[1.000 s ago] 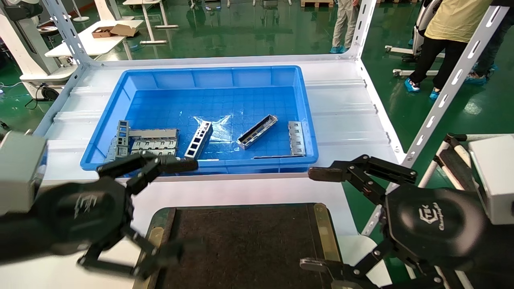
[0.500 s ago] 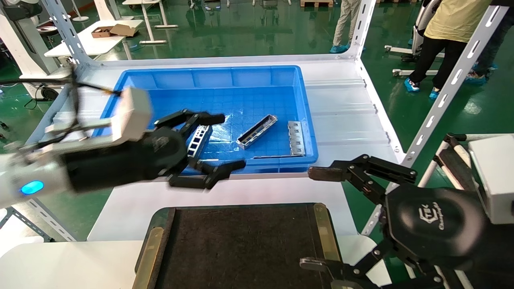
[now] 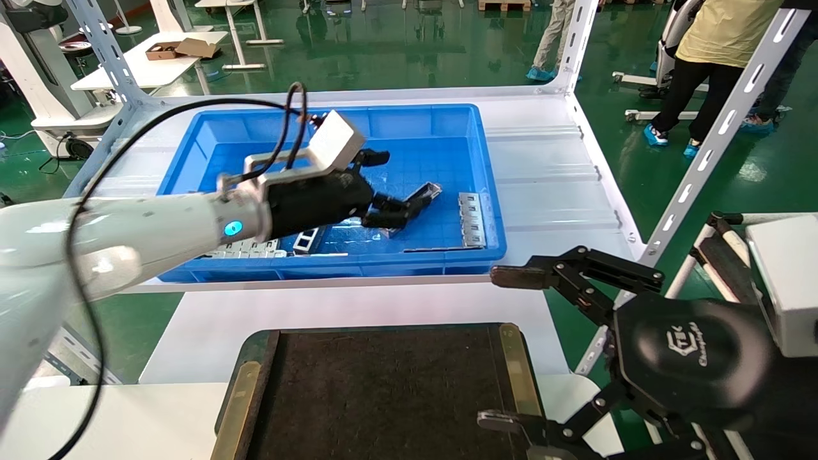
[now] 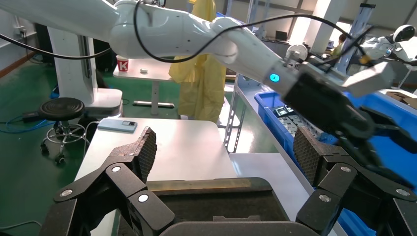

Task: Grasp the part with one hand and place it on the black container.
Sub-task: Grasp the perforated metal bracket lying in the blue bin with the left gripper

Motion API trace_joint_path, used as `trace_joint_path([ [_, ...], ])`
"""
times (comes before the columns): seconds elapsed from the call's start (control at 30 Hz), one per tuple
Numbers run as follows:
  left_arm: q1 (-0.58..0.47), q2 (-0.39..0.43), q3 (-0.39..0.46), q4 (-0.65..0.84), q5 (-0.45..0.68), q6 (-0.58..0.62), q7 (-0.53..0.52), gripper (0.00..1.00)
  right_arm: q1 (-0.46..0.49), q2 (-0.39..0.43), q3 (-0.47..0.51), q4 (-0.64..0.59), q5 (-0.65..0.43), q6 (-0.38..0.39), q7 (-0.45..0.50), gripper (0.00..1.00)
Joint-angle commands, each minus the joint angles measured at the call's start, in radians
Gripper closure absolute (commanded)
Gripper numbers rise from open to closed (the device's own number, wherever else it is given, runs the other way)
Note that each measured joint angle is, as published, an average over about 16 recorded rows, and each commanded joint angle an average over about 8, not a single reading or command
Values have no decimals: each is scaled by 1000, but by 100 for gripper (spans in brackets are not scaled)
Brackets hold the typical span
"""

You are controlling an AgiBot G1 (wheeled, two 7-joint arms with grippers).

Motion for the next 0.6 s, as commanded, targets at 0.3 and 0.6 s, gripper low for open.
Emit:
trace_joint_path([
  [0.3, -69, 118, 23, 234, 13, -118, 47, 0, 0, 0, 0, 0, 0, 0, 0, 0],
  [0.6, -49, 127, 95, 235, -3, -183, -8, 82, 0, 0, -1, 0, 1, 0, 0, 93],
])
